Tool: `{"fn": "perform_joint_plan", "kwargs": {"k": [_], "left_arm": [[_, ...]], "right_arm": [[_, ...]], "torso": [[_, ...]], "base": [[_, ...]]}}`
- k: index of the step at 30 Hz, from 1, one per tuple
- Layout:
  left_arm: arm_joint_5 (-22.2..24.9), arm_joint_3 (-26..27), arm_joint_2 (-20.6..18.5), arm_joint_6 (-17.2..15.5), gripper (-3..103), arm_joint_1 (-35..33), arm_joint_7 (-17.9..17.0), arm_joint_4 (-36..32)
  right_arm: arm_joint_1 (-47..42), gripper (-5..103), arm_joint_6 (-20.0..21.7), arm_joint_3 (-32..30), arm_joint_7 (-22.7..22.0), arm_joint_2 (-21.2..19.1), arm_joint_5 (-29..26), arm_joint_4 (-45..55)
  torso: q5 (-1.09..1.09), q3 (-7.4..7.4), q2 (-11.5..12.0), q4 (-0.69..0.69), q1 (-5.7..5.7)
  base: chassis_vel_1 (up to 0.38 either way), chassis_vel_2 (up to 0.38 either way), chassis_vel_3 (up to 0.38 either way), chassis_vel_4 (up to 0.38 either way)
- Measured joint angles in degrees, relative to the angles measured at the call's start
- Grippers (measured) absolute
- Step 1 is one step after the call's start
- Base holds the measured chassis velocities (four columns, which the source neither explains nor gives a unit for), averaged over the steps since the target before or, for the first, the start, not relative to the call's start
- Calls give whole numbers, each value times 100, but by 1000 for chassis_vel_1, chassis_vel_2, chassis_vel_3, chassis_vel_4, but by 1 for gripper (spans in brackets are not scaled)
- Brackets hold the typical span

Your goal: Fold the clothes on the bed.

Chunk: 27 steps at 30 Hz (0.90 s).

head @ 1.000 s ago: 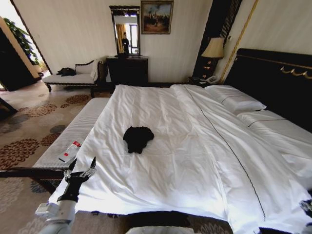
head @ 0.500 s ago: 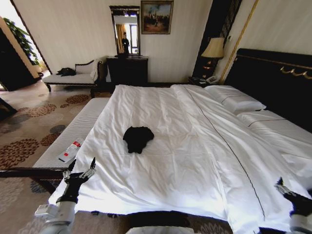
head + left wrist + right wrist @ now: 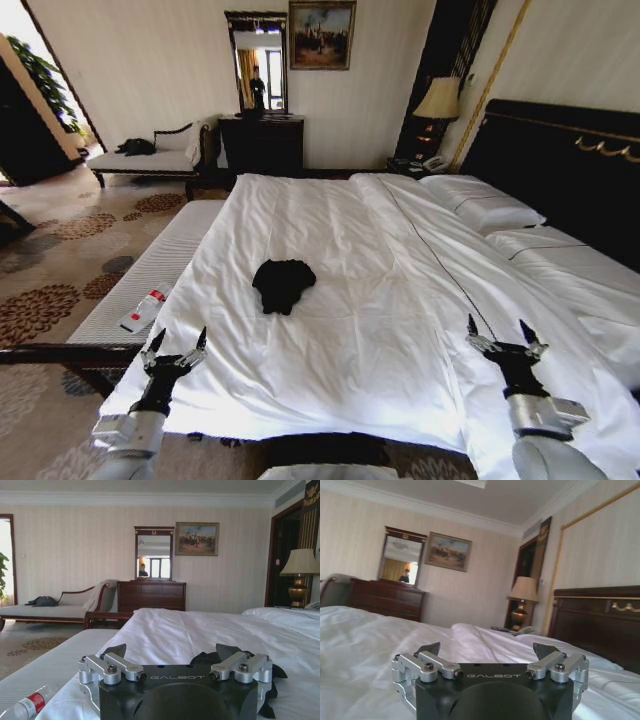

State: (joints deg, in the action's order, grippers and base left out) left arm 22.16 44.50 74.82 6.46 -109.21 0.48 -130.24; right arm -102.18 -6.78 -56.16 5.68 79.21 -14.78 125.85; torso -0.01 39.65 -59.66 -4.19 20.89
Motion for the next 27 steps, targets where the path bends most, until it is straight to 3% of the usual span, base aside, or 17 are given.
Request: {"fn": "perform_joint_plan", "kwargs": {"k": [8, 27], "left_arm": [[26, -45, 17, 2, 100, -16, 12, -62], [57, 3, 41, 9, 100, -59, 11, -70]], "right_arm": [[-202, 100, 37, 393, 105, 128, 247, 212], [-109, 100, 43, 270, -131, 227, 583, 64]], "torso": [[0, -1, 0, 0, 0], [1, -1, 0, 0, 0]], "base": [[0, 0, 0, 0], [1, 2, -3, -2]]}}
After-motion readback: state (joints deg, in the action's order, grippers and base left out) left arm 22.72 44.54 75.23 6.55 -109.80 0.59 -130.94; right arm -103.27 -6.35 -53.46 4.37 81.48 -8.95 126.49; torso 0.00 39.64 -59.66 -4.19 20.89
